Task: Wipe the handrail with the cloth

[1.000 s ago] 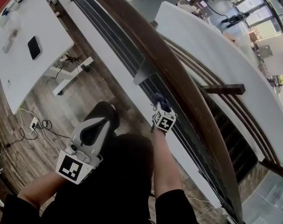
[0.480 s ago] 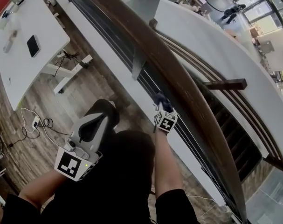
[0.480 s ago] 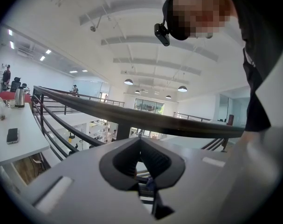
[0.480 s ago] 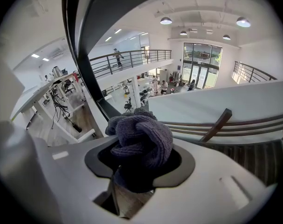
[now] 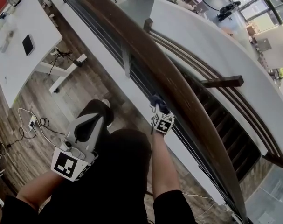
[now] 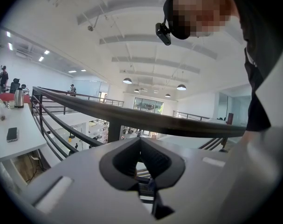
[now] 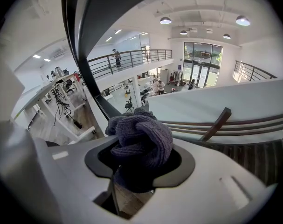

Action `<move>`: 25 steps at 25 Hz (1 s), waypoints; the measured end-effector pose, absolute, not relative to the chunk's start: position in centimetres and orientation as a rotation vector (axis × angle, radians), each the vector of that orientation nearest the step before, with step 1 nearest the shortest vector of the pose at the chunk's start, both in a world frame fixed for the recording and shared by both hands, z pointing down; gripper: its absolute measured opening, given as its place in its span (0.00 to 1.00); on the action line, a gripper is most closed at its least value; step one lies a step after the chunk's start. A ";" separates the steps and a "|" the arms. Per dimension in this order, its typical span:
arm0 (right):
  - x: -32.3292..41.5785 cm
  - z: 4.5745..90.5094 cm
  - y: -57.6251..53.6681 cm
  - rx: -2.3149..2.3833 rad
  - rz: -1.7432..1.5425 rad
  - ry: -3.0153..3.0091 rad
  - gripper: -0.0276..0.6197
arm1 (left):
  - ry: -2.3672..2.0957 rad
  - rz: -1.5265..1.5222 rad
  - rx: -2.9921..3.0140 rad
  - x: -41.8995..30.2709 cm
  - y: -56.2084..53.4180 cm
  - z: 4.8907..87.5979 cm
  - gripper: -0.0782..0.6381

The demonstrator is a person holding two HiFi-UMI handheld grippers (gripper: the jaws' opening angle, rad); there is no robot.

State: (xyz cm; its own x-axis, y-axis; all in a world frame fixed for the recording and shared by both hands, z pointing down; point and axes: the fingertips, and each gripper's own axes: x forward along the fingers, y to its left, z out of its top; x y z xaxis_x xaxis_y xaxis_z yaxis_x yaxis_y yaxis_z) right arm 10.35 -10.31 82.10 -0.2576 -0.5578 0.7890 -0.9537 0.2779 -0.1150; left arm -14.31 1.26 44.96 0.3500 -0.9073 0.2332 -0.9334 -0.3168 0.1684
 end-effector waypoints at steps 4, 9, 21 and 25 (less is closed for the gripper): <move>11.4 82.1 -9.8 1.359 0.811 -1.913 0.33 | -1.661 0.122 2.336 -13.6 1.4 44.5 0.11; 13.5 82.1 -8.5 1.369 0.823 -1.895 0.33 | -1.650 0.134 2.342 -12.2 2.0 43.7 0.11; 15.2 81.9 -7.0 1.310 0.782 -1.941 0.32 | -1.633 0.186 2.338 -9.7 4.3 42.6 0.11; 15.6 81.8 -6.8 1.308 0.776 -1.961 0.32 | -1.619 0.198 2.349 -8.8 4.9 42.6 0.11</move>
